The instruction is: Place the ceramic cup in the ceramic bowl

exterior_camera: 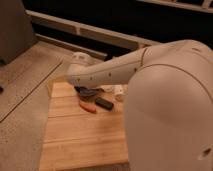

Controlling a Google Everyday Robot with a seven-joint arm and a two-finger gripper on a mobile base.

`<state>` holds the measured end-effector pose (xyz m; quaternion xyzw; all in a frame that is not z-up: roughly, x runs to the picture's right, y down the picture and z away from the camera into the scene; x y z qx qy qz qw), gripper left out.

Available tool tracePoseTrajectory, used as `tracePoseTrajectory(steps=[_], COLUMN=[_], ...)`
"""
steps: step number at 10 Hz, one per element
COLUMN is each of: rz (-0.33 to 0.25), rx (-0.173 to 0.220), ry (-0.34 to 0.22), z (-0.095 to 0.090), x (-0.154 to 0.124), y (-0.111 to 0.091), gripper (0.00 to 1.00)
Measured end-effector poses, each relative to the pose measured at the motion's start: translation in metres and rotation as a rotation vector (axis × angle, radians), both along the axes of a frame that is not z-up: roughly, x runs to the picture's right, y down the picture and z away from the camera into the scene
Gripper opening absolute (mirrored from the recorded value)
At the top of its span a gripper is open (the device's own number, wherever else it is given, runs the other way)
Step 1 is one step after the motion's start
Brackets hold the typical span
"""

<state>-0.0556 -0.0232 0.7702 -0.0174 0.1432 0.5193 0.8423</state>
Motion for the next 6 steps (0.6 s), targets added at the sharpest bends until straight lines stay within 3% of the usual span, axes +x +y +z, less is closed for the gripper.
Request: tracePoseTrajectory(steps=[3,6], rz=[-0.083,-0.124], rx=[-0.007,-0.025], ry=[-0.084,-0.220], z=[-0.008,-0.011], x=[-0.018,-0.020], y=[-0.022,-0.055], gripper=[0.00,0.00])
